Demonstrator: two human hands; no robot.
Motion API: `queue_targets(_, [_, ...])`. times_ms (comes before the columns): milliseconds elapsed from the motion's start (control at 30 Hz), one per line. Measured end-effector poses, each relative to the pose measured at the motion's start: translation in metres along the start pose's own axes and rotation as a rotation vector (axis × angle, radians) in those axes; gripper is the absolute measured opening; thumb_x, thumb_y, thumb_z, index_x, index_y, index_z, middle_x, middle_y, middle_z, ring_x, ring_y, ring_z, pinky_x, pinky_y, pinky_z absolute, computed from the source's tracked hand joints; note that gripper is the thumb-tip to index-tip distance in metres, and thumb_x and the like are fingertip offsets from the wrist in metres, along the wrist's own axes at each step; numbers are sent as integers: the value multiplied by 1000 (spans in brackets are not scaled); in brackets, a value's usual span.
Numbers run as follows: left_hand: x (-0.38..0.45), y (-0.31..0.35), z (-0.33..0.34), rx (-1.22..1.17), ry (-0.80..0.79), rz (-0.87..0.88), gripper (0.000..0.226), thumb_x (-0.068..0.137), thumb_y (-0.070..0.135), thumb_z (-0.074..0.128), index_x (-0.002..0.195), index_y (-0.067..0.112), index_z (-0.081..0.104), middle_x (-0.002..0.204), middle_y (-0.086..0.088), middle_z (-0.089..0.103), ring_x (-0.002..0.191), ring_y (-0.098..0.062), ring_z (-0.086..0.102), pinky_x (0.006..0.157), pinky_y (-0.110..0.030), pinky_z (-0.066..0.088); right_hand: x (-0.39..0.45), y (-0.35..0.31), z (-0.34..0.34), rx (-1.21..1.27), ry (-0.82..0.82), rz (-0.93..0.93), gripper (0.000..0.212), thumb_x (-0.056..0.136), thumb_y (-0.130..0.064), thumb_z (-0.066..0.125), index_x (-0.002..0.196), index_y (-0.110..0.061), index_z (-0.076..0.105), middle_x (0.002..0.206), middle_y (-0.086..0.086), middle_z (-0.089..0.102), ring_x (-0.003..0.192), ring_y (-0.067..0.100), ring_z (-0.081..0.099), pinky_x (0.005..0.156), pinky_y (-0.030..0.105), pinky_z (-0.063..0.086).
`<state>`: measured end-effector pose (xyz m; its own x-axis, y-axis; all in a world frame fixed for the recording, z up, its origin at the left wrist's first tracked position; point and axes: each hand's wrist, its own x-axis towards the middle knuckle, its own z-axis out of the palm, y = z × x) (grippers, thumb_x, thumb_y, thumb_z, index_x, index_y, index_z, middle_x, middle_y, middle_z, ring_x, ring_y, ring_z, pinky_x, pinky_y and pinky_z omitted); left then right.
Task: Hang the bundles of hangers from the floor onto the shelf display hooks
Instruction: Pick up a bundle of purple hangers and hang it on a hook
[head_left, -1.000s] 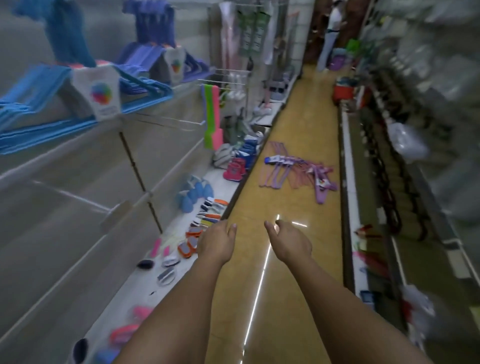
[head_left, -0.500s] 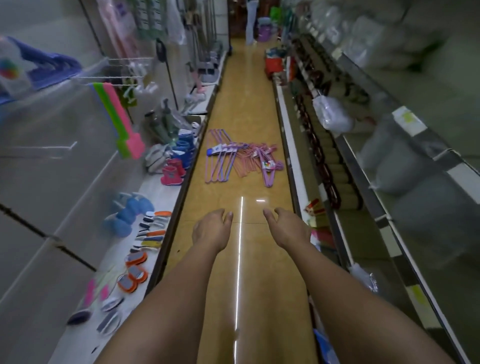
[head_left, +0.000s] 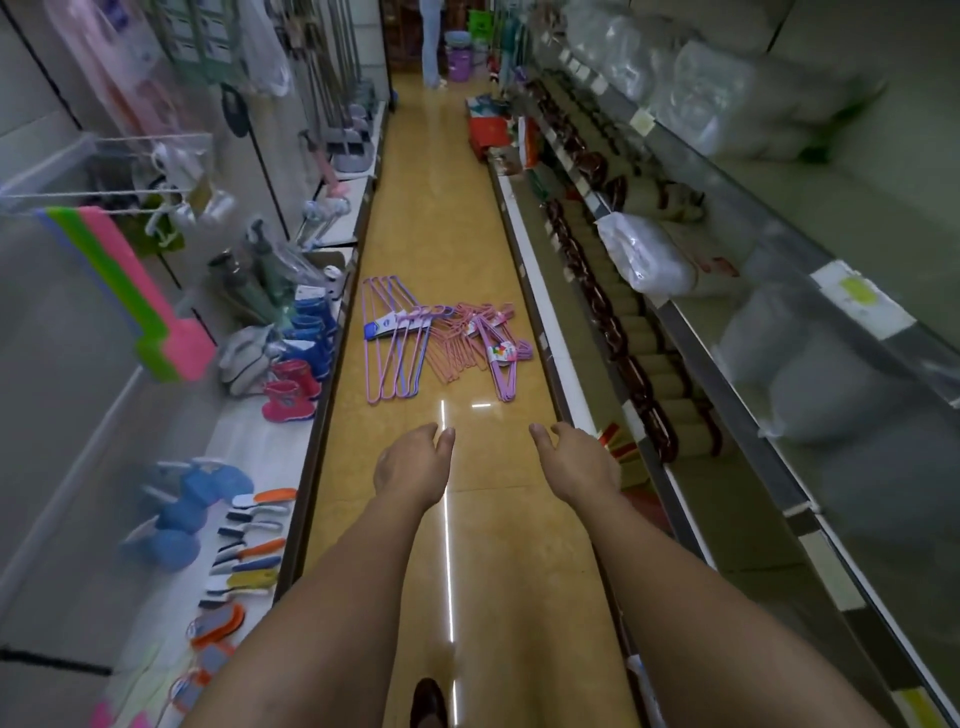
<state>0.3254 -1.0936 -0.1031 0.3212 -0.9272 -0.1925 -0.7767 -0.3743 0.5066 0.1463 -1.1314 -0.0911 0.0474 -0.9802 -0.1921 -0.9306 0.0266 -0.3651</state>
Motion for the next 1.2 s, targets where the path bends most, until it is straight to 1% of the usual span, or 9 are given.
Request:
queue_targets(133, [59,-16,-17,2,-22,1,50,102,43,27,138,14,45,135,-8,54,123,-26,50,99,-38,42,42,-42,5,16,-9,41,59,99,-55,20,136,-16,47,128,6,58,114,24,55,75,34,39])
queue_targets(267, [104,-29,-22,2,-69,-7,52,101,44,28,142,15,42,140,-7,50,127,-26,48,101,-39,41,75,-61,16,12,-16,70,60,99,-56,21,136,-16,47,127,6,58,113,24,56,72,32,36])
queue_targets(467, [159,-42,-25,9,-92,-4,48,102,41,28,131,11,50,130,-10,56,120,-28,52,99,-41,43,129,-76,29,7,-36,106,59,99,-56,21,135,-17,48,125,6,59,111,24,56,71,32,36])
queue_targets(600, [208,-43,-25,2,-90,-14,50,101,42,29,141,14,43,140,-8,50,127,-27,47,104,-41,39,179,-87,35,22,-35,101,61,98,-57,21,135,-17,48,126,6,59,113,24,55,73,32,38])
queue_targets(667, [235,-40,-25,5,-90,-14,51,101,43,28,141,15,42,141,-8,49,128,-26,46,104,-41,38,206,-92,37,40,-39,95,61,98,-58,21,136,-17,47,126,6,58,114,24,55,73,31,38])
queue_targets(800, [302,-20,-26,33,-70,-15,52,101,45,28,141,15,42,140,-8,50,128,-26,47,102,-40,40,275,-99,28,56,-46,87,59,98,-57,22,135,-18,47,125,5,58,112,22,55,72,30,38])
queue_targets(1033, [415,36,-30,56,-68,-18,52,101,44,28,140,14,43,139,-8,51,127,-27,47,101,-38,40,393,-96,-5,58,-32,81,58,99,-56,22,134,-18,48,126,6,59,113,22,56,75,31,38])
queue_targets(1200, [470,66,-21,81,-80,20,48,101,42,29,129,11,54,128,-10,58,117,-28,53,91,-36,42,458,-90,-16,32,-37,107,59,98,-57,22,127,-17,53,118,6,62,106,21,59,72,31,40])
